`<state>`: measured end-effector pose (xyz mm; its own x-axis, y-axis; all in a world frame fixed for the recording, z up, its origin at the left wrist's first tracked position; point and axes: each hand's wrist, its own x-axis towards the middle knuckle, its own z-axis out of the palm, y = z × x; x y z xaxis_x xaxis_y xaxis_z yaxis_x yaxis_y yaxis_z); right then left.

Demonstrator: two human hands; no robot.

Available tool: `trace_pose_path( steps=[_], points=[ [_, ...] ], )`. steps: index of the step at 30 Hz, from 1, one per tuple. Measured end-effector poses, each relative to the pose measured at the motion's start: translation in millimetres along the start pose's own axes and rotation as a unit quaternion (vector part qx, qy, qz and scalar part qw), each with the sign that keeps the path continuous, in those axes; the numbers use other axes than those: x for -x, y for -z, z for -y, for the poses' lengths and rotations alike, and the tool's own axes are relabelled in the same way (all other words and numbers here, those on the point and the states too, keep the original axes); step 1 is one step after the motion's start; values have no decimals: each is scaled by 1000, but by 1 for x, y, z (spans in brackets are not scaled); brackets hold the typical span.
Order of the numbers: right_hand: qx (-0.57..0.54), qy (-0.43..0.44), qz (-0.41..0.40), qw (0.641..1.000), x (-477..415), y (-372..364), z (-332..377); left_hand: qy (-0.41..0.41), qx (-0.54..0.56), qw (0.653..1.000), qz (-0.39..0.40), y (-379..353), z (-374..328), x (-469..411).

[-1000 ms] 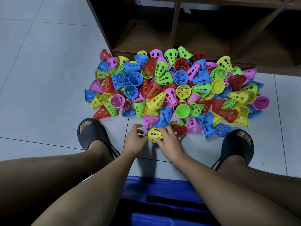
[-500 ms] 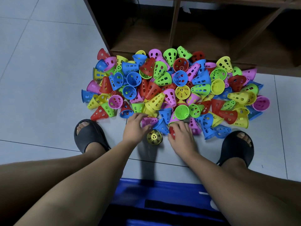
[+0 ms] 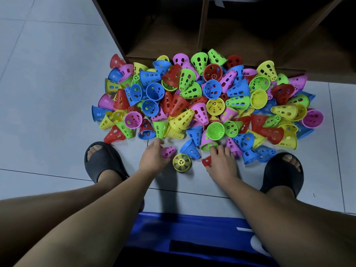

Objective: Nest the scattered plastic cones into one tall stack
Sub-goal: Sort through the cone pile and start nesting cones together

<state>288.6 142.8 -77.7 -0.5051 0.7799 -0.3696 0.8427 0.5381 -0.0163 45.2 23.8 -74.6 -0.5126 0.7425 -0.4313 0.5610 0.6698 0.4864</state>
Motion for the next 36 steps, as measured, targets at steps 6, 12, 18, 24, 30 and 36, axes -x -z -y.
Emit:
trace_pose_path(
  steps=[6,12,18,24,30,36],
  points=[
    [-66,8,34,997,-3,-1,2,37,32,999,-13,5,3,12],
    [-219,-7,-22,975,4,19,8,31,162,983,-79,16,-15,32],
    [-242,-6,-105,964,6,38,17,-9,269,957,-106,29,-62,52],
    [-277,-47,-103,954,7,51,18,-34,190,980,-48,8,-58,68],
    [-292,-95,2,952,11,53,23,-50,122,991,-9,-5,-52,71],
    [-296,-97,25,950,12,50,35,-129,42,991,-16,-12,-53,68]
  ],
)
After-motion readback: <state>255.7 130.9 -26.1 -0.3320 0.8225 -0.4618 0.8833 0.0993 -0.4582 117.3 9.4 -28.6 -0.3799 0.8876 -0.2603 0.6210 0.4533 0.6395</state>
